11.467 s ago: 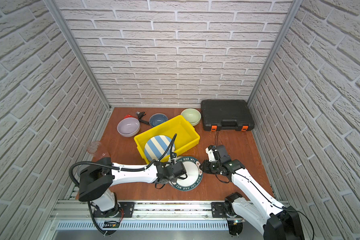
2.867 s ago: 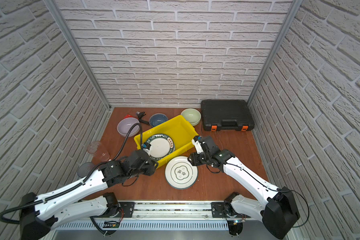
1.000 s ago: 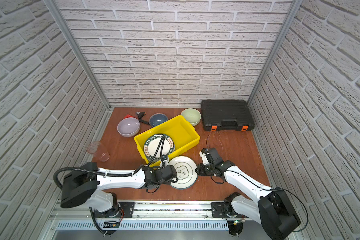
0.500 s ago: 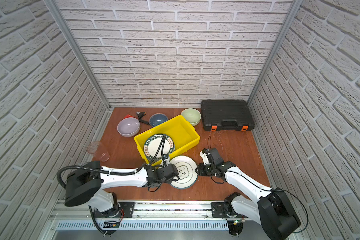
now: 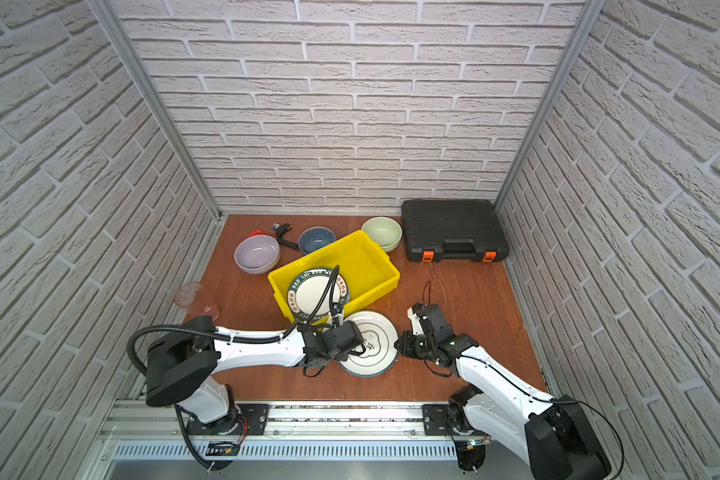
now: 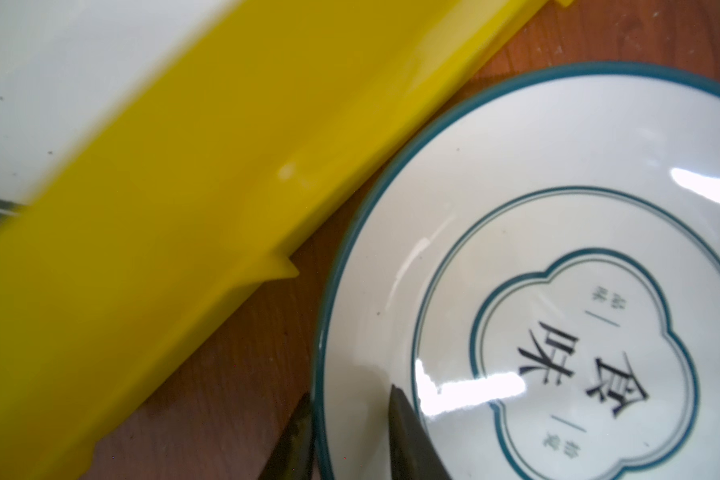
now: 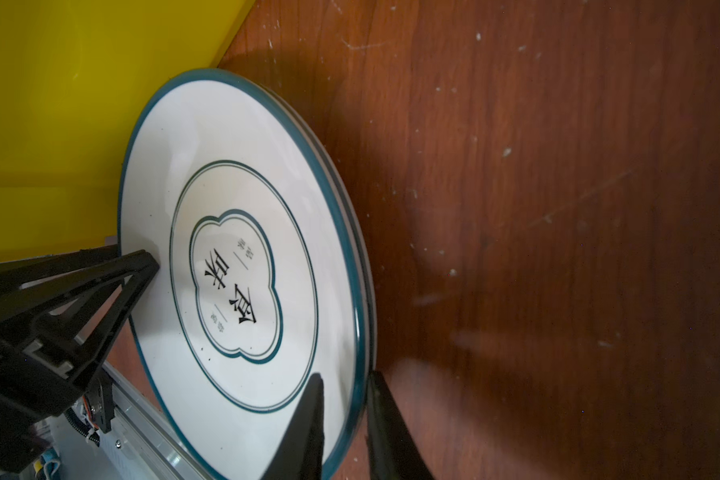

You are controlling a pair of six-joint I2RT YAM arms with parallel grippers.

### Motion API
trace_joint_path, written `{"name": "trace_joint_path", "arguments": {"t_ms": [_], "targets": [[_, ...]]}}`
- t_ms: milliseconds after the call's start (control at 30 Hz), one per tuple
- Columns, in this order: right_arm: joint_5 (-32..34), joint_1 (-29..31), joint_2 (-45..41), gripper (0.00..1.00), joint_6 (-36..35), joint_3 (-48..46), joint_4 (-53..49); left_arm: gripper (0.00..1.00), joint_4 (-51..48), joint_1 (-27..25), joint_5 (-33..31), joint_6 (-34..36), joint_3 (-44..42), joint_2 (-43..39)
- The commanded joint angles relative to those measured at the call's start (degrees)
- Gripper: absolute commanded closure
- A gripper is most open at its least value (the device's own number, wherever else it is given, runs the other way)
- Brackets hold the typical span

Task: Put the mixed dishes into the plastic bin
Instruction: 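Position both grippers on opposite rims of the white cloud-motif plate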

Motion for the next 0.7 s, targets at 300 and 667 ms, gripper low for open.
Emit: {"name": "trace_joint_path", "arguments": {"t_ms": [300, 667], "targets": [[-2.6, 0.6, -4.6, 0.8, 4.4, -1.0, 5.6, 0.7, 8.4, -0.2, 11.7, 4.2, 1.1, 4.6], [5.0, 0.6, -9.2, 0.7, -3.5, 7.3, -13.6, 0.71, 8.6, 0.1, 13.0, 5.0, 1.8, 5.5]]}}
